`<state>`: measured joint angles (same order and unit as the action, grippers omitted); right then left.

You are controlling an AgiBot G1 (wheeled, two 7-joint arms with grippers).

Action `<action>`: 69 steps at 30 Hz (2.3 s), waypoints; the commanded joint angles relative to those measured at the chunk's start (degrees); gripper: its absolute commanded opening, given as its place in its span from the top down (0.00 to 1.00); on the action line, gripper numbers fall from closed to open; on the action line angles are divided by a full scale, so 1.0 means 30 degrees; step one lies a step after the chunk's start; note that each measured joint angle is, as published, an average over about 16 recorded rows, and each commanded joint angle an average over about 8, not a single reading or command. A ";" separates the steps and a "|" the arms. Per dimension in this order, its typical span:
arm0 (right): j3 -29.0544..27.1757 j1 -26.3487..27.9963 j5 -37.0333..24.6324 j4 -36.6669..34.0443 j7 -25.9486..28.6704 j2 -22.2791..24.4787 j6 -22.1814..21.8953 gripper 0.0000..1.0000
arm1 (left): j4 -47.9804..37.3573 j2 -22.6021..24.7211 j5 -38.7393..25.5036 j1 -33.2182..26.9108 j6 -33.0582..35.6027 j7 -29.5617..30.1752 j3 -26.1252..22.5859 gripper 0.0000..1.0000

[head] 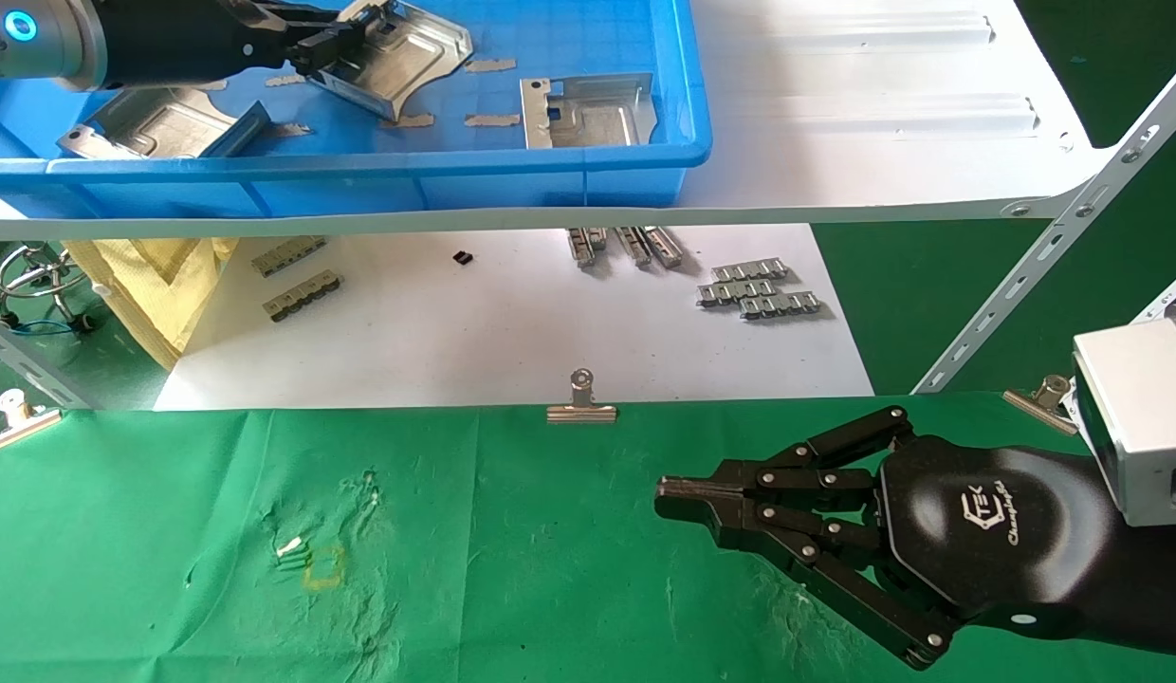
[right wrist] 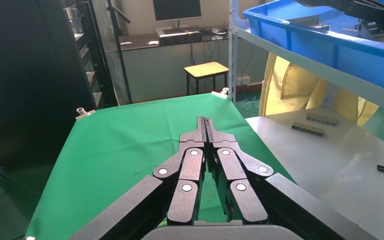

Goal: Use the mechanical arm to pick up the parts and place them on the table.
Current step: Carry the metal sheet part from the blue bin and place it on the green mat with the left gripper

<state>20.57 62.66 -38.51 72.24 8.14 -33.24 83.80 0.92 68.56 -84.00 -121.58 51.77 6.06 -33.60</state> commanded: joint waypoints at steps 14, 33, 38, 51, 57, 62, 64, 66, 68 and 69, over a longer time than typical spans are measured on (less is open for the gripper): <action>0.0003 0.0001 0.0002 0.0000 -0.0001 0.0001 -0.0001 0.00 | 0.1146 -0.1927 0.1757 -0.0236 0.5514 -0.2335 0.1139 1.00; 0.0006 0.0001 0.0004 0.0000 -0.0003 0.0002 -0.0002 0.00 | 0.5069 -0.5782 0.4845 0.2536 1.3481 -0.8789 0.1584 1.00; 0.0007 0.0002 0.0004 0.0000 -0.0003 0.0002 -0.0003 0.00 | 0.9506 -0.8126 0.7831 0.5210 1.3544 -0.9764 0.0333 1.00; 0.0009 0.0002 0.0006 0.0000 -0.0004 0.0003 -0.0003 0.00 | 1.1107 -1.0114 0.9132 0.8927 1.2729 -1.4570 -0.4081 1.00; 0.0010 0.0003 0.0007 0.0000 -0.0005 0.0004 -0.0004 0.00 | 0.8113 -0.8655 0.7023 0.8929 1.2229 -1.7017 -0.5356 1.00; 0.0011 0.0003 0.0007 0.0000 -0.0005 0.0004 -0.0004 0.00 | 0.6028 -0.7664 0.6095 0.8678 1.2244 -1.8082 -0.5945 1.00; 0.0011 0.0003 0.0007 0.0000 -0.0005 0.0004 -0.0004 0.00 | 0.5334 -0.7349 0.5844 0.8553 1.2246 -1.8379 -0.6113 0.95; 0.0011 0.0003 0.0008 0.0000 -0.0006 0.0004 -0.0004 0.00 | 0.4713 -0.7072 0.5627 0.8436 1.2191 -1.8630 -0.6255 0.71; 0.0012 0.0003 0.0008 0.0000 -0.0006 0.0004 -0.0005 0.00 | 0.4116 -0.6799 0.5450 0.8323 1.2046 -1.8824 -0.6365 0.46; 0.0012 0.0003 0.0008 0.0000 -0.0006 0.0004 -0.0005 0.00 | 0.3843 -0.6671 0.5379 0.8277 1.1953 -1.8900 -0.6407 0.34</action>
<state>20.60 62.67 -38.49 72.24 8.12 -33.23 83.79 12.81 48.46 -67.73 -96.67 87.43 -50.53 -52.71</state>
